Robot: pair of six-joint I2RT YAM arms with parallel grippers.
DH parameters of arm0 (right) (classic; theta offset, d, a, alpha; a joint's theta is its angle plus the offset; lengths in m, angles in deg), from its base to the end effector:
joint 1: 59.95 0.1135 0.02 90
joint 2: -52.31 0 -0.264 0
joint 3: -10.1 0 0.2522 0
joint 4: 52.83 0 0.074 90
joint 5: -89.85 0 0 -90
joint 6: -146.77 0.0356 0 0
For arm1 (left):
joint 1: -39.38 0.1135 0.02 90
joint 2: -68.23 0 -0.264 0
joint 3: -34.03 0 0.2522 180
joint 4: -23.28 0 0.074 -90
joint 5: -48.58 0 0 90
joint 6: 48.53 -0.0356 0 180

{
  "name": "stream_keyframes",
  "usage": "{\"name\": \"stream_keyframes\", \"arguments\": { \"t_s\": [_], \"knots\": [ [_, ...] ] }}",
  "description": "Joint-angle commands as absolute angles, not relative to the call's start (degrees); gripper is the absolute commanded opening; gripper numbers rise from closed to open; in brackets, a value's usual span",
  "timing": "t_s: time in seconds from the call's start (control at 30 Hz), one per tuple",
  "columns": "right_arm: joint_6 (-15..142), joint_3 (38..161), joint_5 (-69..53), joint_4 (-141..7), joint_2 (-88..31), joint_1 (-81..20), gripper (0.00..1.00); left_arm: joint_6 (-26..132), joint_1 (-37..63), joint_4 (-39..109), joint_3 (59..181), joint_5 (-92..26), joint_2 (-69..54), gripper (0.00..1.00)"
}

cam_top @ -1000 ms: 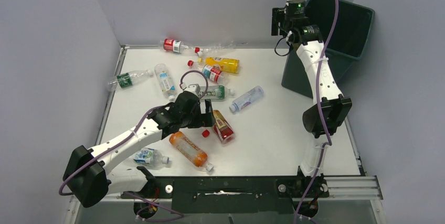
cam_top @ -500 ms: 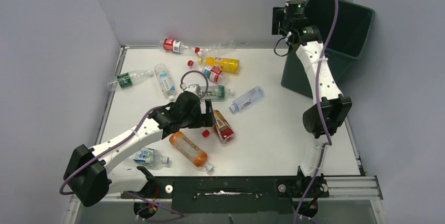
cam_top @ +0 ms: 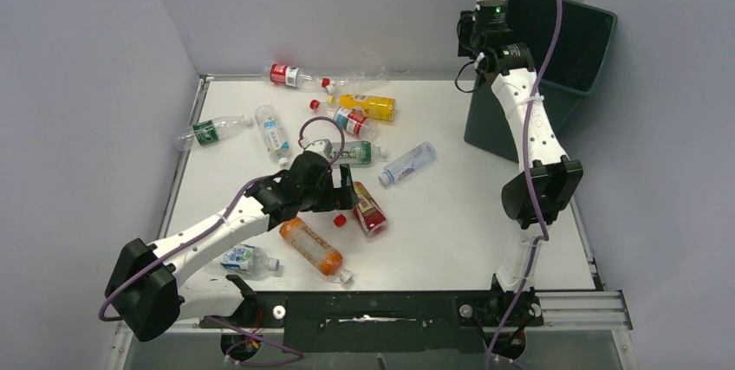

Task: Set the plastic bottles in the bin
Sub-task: Adjust the trash bin at the center of the board.

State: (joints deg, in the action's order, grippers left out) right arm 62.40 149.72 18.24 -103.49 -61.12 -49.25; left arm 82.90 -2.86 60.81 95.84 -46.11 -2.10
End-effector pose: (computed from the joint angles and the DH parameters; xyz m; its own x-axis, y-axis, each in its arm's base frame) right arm 0.4437 0.0724 0.4224 -0.3947 0.0202 -0.9186 0.1454 0.9885 -0.0408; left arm 0.1919 -0.1703 0.2459 -0.8152 -0.1506 -0.5593 0.1181 0.9021 -0.4151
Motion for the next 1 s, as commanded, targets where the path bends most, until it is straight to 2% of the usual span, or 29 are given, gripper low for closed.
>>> {"name": "stream_keyframes", "arguments": {
  "t_s": [0.0,0.1,0.27,0.7,0.97],
  "knots": [
    [61.65,147.48,16.35,-106.95,-62.12,-49.93,0.44,83.28,-2.98,57.53,95.65,-45.29,-1.79,0.98],
    [61.22,147.87,16.74,-107.51,-62.17,-49.93,0.35,83.2,-2.98,57.35,95.41,-45.21,-1.42,0.98],
    [59.7,146.98,17.37,-107.84,-61.21,-49.76,0.27,82.83,-2.98,57.2,95.11,-45.05,-1.04,0.98],
    [54.14,137.45,17.78,-104.49,-54.98,-49.47,0.21,82.79,-2.98,56.29,93.94,-44.44,0.65,0.98],
    [53.4,131.17,14.27,-102.72,-46.69,-50.98,0.2,82.93,-3.02,55.4,93.31,-43.92,0.96,0.98]
  ]
}}
